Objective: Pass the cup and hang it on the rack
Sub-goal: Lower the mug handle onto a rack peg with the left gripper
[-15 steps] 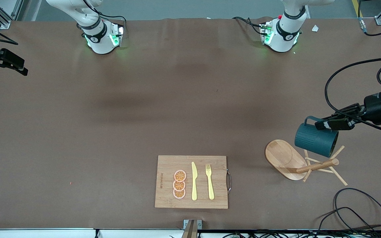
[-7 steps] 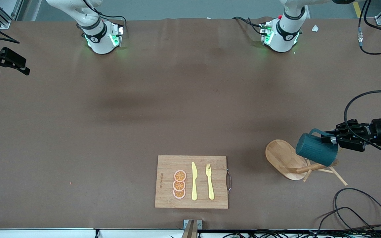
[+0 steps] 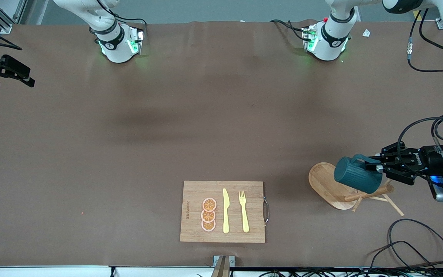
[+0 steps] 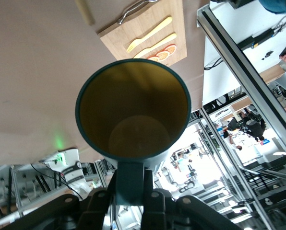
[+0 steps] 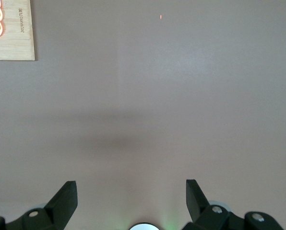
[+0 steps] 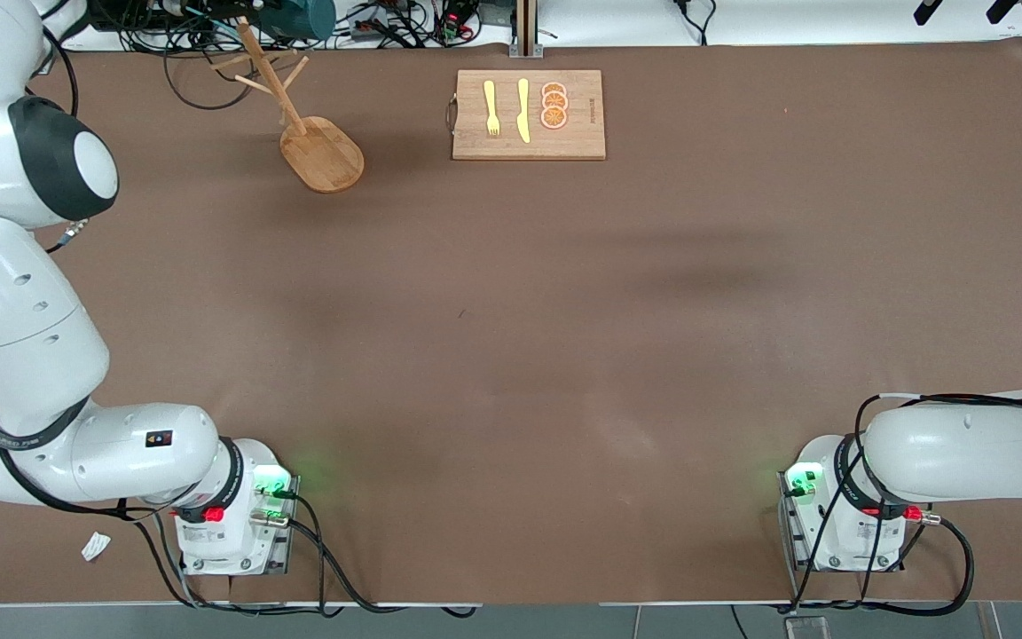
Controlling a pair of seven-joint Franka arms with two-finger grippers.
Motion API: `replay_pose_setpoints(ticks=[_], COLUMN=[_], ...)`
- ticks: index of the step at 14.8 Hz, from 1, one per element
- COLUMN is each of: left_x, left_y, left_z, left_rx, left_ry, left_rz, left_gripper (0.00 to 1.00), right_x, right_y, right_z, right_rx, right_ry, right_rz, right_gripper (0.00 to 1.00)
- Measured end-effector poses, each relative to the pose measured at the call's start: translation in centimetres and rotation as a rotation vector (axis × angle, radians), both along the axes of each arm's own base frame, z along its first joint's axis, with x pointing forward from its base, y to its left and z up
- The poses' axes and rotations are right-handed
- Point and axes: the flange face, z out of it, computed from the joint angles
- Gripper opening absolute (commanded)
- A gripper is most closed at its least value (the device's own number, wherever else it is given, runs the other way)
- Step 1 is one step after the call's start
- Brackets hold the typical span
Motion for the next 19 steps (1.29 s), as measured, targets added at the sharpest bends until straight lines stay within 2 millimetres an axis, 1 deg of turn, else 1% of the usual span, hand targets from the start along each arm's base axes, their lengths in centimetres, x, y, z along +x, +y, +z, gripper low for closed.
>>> replay_pose_setpoints(ticks=[3, 10, 15, 17, 19], left_x=[0.3, 0.8, 0.9, 0.9, 0.8], left_y=[0.0, 0.0, 1.2, 1.4, 2.2], left_z=[-2.0, -4.6, -6.9, -7.3, -7.4], left_rx=[-0.01, -0.039, -0.045, -0.046, -0.046], left_ry=[0.062, 0.163, 0.201, 0.206, 0.213], left_rz=[0.016, 0.05, 0.062, 0.065, 0.078], left_gripper=[0.0, 0.0, 0.01, 0.01, 0.01], right_x=[0.0, -0.1, -0.2, -0.2, -0.2], right_y=[-0.1, -0.1, -0.1, -0.1, -0.1], right_z=[0.0, -0.1, -0.2, -0.2, -0.2], right_rx=[-0.006, -0.006, -0.006, -0.006, -0.006], right_ry=[0.001, 0.01, 0.019, 0.02, 0.021], right_rz=[0.001, 0.001, 0.001, 0.001, 0.0], right_gripper=[1.0, 1.0, 1.0, 1.0, 1.0])
